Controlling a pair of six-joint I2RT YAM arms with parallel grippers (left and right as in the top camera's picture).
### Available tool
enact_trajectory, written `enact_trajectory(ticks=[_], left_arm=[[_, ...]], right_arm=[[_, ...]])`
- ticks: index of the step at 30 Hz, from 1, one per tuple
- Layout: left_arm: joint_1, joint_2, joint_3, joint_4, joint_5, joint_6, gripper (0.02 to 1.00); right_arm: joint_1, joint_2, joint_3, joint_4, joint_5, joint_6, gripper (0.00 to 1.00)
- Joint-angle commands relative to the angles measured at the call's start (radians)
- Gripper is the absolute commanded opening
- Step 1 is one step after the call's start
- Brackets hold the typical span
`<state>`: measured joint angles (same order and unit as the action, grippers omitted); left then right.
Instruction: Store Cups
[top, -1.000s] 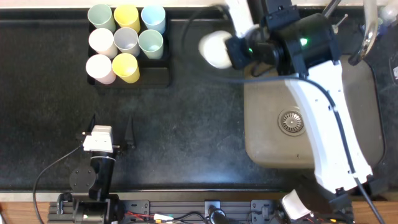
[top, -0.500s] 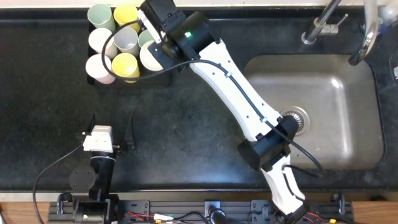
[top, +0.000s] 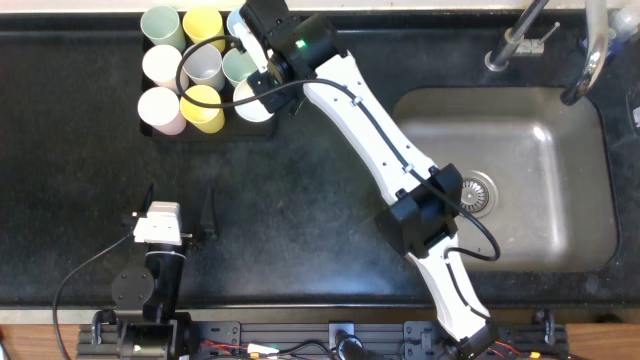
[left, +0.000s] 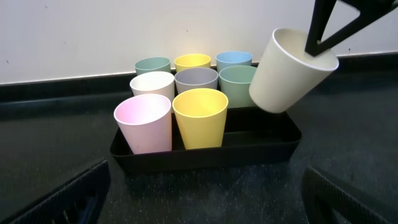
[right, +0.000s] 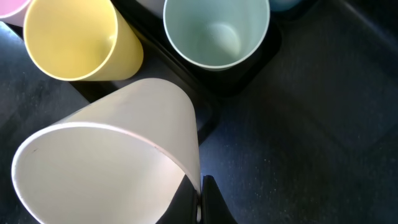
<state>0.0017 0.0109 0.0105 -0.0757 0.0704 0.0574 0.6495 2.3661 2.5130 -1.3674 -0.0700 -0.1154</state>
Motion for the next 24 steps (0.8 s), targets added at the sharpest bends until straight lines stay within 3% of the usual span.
enact_trajectory(ticks=[1, 24], left_arm=[[0.001, -0.008, -0.003, -0.002, -0.005, -0.01, 0.998], [0.001, -0.008, -0.002, -0.003, -0.005, -0.01, 0.998]], right_arm=[[0.005, 0.039, 0.022, 0.007, -0.005, 0.003, 0.04], [0.005, 0.115, 0.022, 0.049, -0.037, -0.004, 0.042]])
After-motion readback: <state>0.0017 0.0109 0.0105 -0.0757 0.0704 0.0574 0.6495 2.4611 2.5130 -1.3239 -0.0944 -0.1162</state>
